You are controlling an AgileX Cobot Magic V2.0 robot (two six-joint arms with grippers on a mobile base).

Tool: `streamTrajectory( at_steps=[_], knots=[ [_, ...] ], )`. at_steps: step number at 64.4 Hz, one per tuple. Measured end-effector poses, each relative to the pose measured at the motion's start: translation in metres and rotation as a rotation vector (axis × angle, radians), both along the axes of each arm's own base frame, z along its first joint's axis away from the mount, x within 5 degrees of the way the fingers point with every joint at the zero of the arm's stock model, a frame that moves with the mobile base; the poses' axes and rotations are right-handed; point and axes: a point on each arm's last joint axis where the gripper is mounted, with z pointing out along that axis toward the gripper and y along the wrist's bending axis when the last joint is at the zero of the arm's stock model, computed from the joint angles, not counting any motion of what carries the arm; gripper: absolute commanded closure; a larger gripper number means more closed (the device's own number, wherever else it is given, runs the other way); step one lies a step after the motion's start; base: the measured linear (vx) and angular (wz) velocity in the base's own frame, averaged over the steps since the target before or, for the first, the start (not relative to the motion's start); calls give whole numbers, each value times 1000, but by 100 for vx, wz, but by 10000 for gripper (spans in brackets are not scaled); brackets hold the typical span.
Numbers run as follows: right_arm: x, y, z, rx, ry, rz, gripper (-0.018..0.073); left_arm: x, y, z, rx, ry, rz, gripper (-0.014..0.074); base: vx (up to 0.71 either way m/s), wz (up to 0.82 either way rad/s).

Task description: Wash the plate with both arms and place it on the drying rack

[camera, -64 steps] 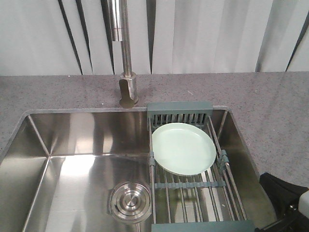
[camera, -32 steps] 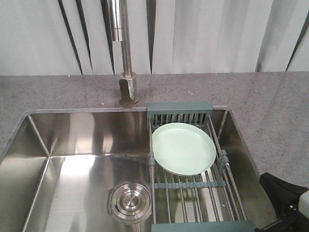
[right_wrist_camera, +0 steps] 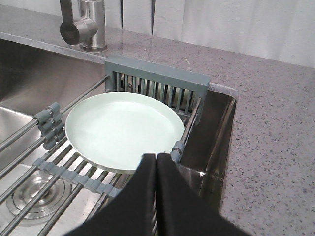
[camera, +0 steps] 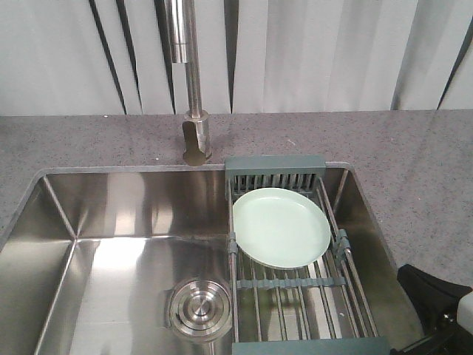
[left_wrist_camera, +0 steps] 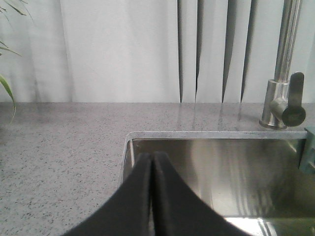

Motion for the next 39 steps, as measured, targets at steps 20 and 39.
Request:
streamTrajectory(
  at_steps=[20, 39],
  knots=[
    [0, 0, 0, 0, 0, 0, 569, -5, 0, -5, 54, 38, 5, 598, 0, 0],
    [0, 0, 0, 0, 0, 0, 569, -7, 1, -5, -14, 18, 12, 598, 0, 0]
  ],
)
